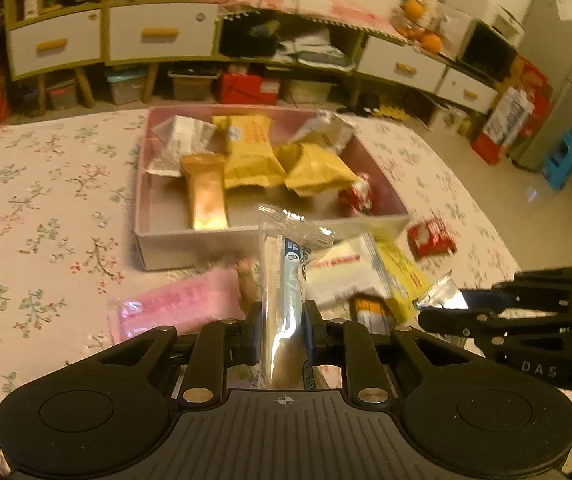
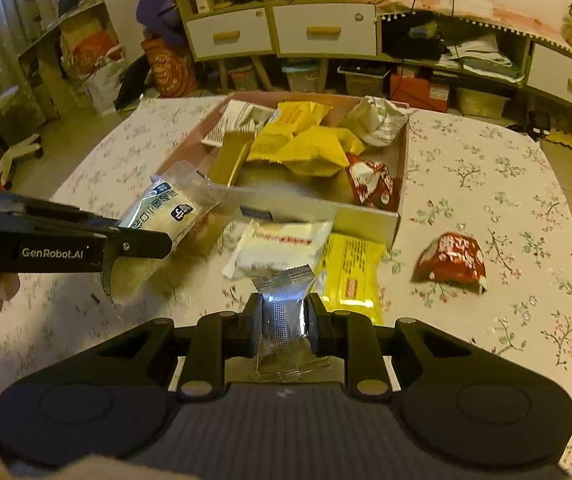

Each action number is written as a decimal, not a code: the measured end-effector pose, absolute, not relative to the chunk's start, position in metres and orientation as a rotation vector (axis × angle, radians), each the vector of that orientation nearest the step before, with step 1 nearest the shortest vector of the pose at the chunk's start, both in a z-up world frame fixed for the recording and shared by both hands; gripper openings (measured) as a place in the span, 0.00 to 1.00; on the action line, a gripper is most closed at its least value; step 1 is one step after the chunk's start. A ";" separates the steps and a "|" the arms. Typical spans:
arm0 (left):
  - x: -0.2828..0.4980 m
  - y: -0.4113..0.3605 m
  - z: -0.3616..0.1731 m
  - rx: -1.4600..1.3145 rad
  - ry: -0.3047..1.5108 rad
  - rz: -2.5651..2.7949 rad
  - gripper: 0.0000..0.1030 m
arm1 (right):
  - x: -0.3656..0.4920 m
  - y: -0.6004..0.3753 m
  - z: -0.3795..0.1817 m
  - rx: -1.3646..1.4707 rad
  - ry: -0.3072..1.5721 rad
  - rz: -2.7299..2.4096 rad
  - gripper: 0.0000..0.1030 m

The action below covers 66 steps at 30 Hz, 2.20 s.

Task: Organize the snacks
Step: 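Lower the milk bar and clear candy into the box and open both grippers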

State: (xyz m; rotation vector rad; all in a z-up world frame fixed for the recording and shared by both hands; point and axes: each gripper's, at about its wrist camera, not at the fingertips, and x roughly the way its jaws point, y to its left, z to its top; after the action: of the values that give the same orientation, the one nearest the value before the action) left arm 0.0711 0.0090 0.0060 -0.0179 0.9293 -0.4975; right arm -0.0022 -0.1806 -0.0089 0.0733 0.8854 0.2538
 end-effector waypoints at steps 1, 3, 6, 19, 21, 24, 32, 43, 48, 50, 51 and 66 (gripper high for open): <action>0.073 0.010 0.008 -0.028 0.926 -0.486 0.17 | 0.001 -0.180 -0.007 0.082 0.885 0.252 0.20; 0.079 0.013 0.011 -0.052 0.918 -0.461 0.17 | 0.007 -0.178 -0.004 0.100 0.878 0.249 0.20; 0.087 0.019 0.017 -0.086 0.910 -0.420 0.17 | 0.019 -0.175 0.002 0.138 0.871 0.239 0.20; 0.147 0.030 0.020 -0.128 0.898 -0.272 0.17 | 0.079 -0.171 -0.003 0.335 0.881 0.195 0.20; 0.157 0.029 0.019 -0.121 0.899 -0.262 0.17 | 0.085 -0.168 -0.002 0.358 0.871 0.195 0.20; 0.168 0.024 0.016 -0.092 0.896 -0.251 0.17 | 0.092 -0.164 -0.004 0.392 0.850 0.200 0.20; 0.190 0.014 -0.001 -0.029 0.899 -0.237 0.17 | 0.106 -0.164 -0.014 0.479 0.833 0.211 0.20; 0.201 0.016 -0.017 -0.021 0.902 -0.241 0.17 | 0.112 -0.163 -0.023 0.528 0.848 0.187 0.20; 0.200 0.019 -0.017 -0.034 0.887 -0.255 0.20 | 0.112 -0.160 -0.022 0.512 0.855 0.186 0.21; 0.199 0.020 -0.014 -0.032 0.875 -0.263 0.23 | 0.111 -0.160 -0.021 0.507 0.855 0.184 0.22; 0.198 0.021 -0.013 -0.031 0.871 -0.268 0.23 | 0.113 -0.160 -0.021 0.505 0.856 0.185 0.22; 0.172 0.033 0.002 -0.043 0.866 -0.284 0.47 | 0.099 -0.157 -0.002 0.390 0.847 0.195 0.48</action>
State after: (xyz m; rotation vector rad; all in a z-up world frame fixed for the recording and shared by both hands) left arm 0.1718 0.0330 0.0018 -0.0429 0.8659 -0.2841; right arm 0.0994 -0.1570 -0.0021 0.3901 0.8467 0.1946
